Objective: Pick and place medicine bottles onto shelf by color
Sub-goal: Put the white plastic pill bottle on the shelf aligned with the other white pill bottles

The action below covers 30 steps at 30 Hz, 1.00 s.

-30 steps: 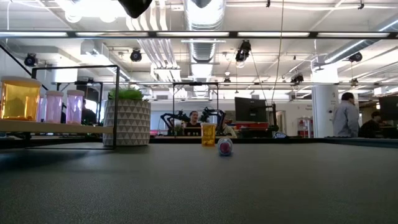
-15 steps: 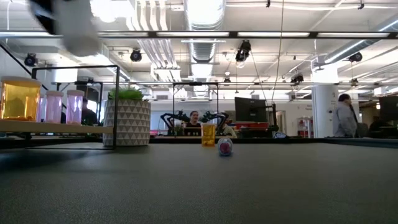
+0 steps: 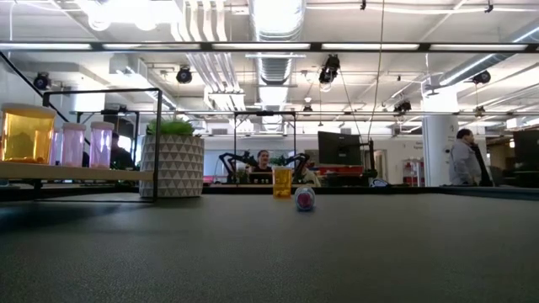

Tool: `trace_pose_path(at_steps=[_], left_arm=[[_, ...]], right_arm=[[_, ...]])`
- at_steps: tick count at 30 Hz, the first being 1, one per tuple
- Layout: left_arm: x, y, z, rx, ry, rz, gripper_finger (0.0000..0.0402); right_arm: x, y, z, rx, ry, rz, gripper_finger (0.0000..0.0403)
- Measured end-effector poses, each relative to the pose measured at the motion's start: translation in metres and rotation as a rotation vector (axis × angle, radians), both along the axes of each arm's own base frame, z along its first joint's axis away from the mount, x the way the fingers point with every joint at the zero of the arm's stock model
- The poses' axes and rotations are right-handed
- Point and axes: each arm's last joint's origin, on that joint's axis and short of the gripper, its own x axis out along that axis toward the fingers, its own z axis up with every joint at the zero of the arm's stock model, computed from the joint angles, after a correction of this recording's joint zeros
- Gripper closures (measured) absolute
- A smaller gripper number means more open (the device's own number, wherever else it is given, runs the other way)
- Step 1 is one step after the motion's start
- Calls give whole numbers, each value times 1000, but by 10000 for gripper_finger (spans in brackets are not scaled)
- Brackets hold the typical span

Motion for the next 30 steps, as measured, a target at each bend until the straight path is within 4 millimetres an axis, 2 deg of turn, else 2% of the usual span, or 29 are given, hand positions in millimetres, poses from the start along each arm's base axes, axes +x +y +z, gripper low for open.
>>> trace_pose_path(at_steps=[4, 12, 30], left_arm=[[-3, -3, -3, 29, 8, -46, 274], [0, -10, -18, 153, 50, -325, 274], [-16, -22, -20, 260, 3, -536, 274]], right_arm=[[1, 1, -1, 1, -2, -1, 119], [1, 1, -1, 2, -4, -1, 119], [1, 1, 0, 2, -4, -1, 119]])
